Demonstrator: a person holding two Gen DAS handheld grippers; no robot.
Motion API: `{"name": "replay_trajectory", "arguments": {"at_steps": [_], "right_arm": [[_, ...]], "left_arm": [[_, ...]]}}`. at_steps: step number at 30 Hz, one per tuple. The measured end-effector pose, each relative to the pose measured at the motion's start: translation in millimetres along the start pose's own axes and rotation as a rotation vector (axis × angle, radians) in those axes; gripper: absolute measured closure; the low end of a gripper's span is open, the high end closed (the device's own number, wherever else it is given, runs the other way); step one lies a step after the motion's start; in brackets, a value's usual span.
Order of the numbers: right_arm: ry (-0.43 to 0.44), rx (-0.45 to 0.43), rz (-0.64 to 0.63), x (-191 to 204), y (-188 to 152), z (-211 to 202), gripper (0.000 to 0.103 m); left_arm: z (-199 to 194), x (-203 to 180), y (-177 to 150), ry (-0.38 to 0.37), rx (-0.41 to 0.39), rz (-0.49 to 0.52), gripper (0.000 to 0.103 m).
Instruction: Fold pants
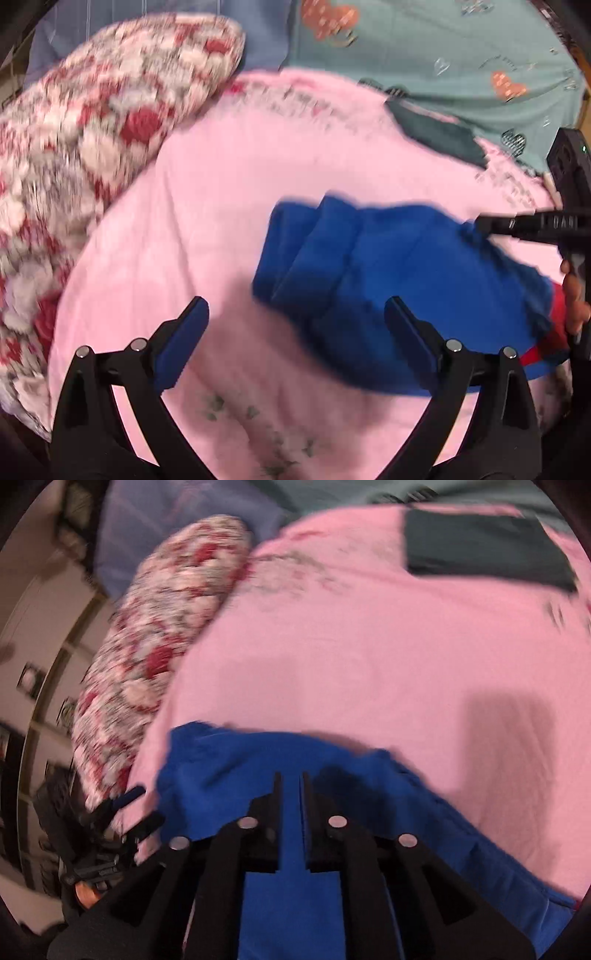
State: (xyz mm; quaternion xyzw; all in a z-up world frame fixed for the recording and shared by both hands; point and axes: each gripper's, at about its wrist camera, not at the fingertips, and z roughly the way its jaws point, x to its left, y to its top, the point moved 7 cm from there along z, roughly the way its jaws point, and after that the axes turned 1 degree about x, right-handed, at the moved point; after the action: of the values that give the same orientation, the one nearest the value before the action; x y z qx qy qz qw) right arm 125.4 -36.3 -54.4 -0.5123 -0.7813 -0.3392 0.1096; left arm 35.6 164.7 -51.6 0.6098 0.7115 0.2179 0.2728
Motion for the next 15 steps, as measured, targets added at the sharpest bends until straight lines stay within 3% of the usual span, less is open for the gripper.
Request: {"name": "replay_trajectory", "arguments": {"at_steps": [3, 6, 8, 9, 11, 15], "right_arm": [[-0.003, 0.005, -0.013, 14, -15, -8, 0.081], [-0.092, 0.022, -0.009, 5, -41, -13, 0.075], [-0.153, 0.038, -0.019, -4, -63, -10, 0.068], [-0.177, 0.064, -0.016, -14, -78, -5, 0.067], [-0.165, 0.016, -0.055, -24, -90, -2, 0.068], [-0.177, -0.067, -0.062, -17, -97, -31, 0.067]], "left_arm": [[-2, -24, 26, -0.058, -0.035, 0.016, 0.006], [33, -54, 24, -0.078, 0.053, 0.069, 0.006], [62, -55, 7, -0.010, 0.128, 0.121, 0.006], [74, -52, -1, 0.056, 0.129, 0.169, 0.006], [83, -50, -9, 0.149, 0.123, 0.239, 0.003], [67, -38, 2, 0.124, 0.110, 0.126, 0.005]]}}
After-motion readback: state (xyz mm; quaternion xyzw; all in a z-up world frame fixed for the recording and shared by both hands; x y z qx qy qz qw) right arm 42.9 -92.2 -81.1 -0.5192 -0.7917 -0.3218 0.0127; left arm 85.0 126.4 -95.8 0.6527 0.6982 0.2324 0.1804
